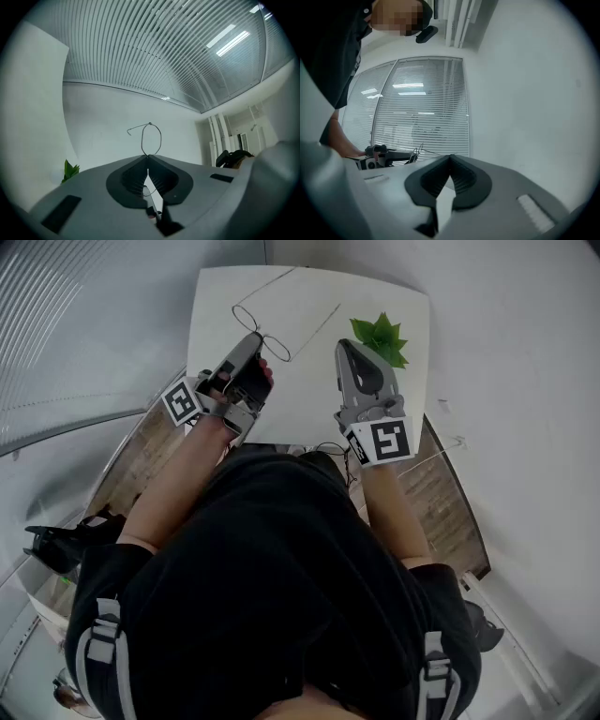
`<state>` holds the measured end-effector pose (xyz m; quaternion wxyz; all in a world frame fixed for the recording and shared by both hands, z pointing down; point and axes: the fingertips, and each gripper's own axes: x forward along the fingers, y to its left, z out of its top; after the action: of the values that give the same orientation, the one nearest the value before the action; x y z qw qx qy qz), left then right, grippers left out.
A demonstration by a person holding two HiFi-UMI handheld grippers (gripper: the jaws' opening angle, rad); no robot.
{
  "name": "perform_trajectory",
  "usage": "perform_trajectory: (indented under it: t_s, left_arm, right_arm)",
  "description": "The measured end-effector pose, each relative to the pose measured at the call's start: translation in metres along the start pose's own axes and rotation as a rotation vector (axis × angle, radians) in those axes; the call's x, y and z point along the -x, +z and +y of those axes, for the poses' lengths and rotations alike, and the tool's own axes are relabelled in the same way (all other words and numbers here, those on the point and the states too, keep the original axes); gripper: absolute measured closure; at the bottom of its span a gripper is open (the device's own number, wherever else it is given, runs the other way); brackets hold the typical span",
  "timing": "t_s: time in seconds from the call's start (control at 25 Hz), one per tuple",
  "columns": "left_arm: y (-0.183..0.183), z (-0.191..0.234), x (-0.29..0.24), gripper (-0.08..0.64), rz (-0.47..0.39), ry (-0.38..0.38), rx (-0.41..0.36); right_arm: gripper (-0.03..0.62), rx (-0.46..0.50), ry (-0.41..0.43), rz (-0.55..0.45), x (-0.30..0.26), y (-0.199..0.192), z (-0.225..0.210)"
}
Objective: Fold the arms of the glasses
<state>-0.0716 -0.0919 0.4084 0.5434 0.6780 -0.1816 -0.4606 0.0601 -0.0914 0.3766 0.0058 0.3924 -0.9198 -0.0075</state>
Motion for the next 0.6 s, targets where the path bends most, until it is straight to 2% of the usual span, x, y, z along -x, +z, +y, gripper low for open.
perform_trajectory:
  t_s: [0.2,0.48,0.6]
  left_arm:
    - [0.000,-0.003,-0.001,0.546,0.005,-0.006,-0.003]
    - [-0.002,-0.003,0.000,0.546,-0.002,-0.017,0.003]
    - [-0.002,-0.003,0.001,0.546,0.001,-0.017,0.011]
  right_arm:
    - [0.581,-0.002,0.002,0.002,0.001,-0.001,-0.001]
    - [0.580,-0.087,-0.031,0.010,0.007,-0.008,-0.016]
    - [0.549,-0.089,-0.033,0.019,0.003,-0.009,-0.019]
